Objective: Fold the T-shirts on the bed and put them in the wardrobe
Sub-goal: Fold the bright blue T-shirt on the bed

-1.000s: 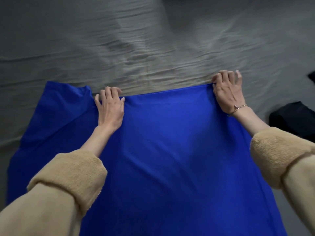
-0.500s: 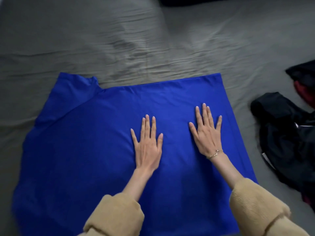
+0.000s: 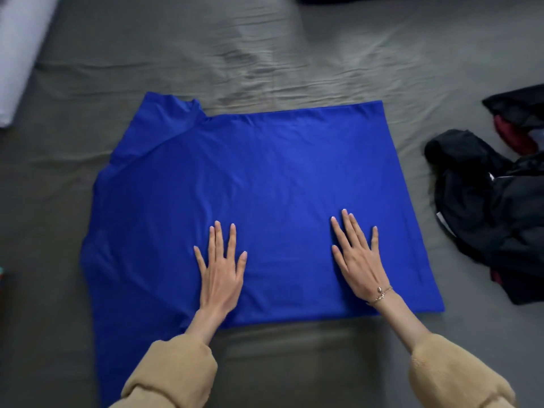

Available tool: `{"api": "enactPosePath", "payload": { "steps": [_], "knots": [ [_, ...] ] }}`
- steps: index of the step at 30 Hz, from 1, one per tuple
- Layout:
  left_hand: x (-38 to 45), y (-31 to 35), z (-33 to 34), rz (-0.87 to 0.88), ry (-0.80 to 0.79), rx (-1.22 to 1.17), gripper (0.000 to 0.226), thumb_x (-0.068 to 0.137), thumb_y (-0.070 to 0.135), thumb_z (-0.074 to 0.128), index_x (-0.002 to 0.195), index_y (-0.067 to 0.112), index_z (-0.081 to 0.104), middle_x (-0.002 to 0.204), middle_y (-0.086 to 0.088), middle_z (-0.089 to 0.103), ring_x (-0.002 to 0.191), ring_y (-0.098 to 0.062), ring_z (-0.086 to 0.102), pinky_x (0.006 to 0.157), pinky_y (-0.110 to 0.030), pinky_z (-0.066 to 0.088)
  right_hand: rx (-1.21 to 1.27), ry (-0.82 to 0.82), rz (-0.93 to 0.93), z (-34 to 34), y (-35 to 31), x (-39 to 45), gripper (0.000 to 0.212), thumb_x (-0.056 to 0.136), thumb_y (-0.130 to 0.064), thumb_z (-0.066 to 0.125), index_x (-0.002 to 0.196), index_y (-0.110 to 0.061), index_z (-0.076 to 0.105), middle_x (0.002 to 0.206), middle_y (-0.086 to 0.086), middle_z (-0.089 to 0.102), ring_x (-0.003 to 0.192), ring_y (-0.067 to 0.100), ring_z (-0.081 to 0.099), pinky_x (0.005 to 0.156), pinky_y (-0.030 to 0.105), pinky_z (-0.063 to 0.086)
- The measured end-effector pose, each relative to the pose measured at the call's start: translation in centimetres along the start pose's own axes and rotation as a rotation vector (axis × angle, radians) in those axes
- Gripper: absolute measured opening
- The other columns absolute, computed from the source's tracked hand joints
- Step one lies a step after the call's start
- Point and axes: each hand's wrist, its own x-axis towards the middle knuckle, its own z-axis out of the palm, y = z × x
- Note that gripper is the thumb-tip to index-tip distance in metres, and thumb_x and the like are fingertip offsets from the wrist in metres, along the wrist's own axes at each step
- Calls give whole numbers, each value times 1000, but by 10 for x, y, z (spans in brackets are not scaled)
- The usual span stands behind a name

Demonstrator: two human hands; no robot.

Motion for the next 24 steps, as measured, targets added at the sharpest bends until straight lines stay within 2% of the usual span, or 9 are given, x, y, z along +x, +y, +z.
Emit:
{"api": "enactPosePath", "payload": {
  "steps": [3, 8, 10, 11, 13, 15, 17, 20, 24],
  "knots": [
    [-33, -19, -6, -36, -56, 8, 69, 91, 61, -9, 151, 27, -5, 158, 0, -18, 144, -11, -20, 114, -50, -8, 14, -50, -14, -1, -5, -30, 53, 100, -38, 11, 149, -18, 16, 157, 4, 13, 145, 10, -4, 109, 48, 7],
    [-75, -44, -25, -63, -219, 35, 78, 80, 71, -16, 146, 30, -19, 150, 1, -38, 138, -12, -34, 113, -46, -17, 9, -150, -26, -5, -13, -69, 56, 100, -43, 5, 150, -20, 13, 158, 5, 9, 145, 16, 4, 112, 45, -1],
    [-84, -52, -34, -9, -266, 35, 81, 78, 75, -15, 146, 31, -20, 149, 4, -39, 137, -10, -35, 113, -43, -21, 20, -154, -20, -12, -18, -73, 58, 99, -45, 6, 149, -19, 16, 156, 7, 15, 145, 16, 5, 111, 46, 3],
    [-85, -54, -35, 16, -282, 35, 83, 76, 77, -16, 146, 32, -18, 151, 5, -35, 139, -9, -32, 113, -42, -21, 33, -155, -20, -13, -18, -72, 58, 99, -46, 6, 148, -17, 21, 153, 8, 21, 143, 18, 12, 109, 47, 8],
    [-85, -57, -43, 22, -281, 50, 88, 73, 78, -20, 148, 33, -13, 157, 4, -20, 143, -9, -20, 116, -39, -17, 47, -118, -41, -19, -21, -65, 51, 97, -41, 18, 138, -15, 35, 145, 10, 31, 130, 23, 33, 104, 46, 18],
    [-77, -57, -51, -21, -243, 45, 95, 72, 77, -21, 151, 29, 1, 158, 0, 1, 145, -14, 2, 118, -36, -2, 61, -63, -77, -21, -26, -53, 43, 85, -29, 37, 125, -15, 43, 136, 9, 39, 113, 25, 44, 99, 42, 28],
    [-62, -56, -58, -61, -174, 52, 86, 83, 70, -5, 151, 22, 17, 154, -3, 16, 141, -18, 16, 115, -35, 14, 97, -33, -112, -24, -33, -36, 45, 73, -16, 59, 117, -15, 47, 128, 9, 50, 104, 26, 52, 89, 39, 41],
    [-33, -66, -65, -105, -137, 72, 56, 100, 44, 28, 149, 18, 22, 152, -5, 19, 139, -20, 20, 112, -37, 19, 103, -87, -140, -28, -49, -6, 62, 56, -1, 79, 111, -12, 54, 117, 11, 59, 93, 29, 62, 72, 39, 53],
    [-1, -83, -71, -145, -139, 91, 55, 101, 37, 32, 150, 17, 18, 155, -6, 14, 141, -22, 16, 115, -40, 15, 66, -113, -168, -28, -71, 41, 56, 59, 0, 79, 112, -5, 63, 121, 14, 60, 98, 30, 64, 77, 42, 52]
  ]
}}
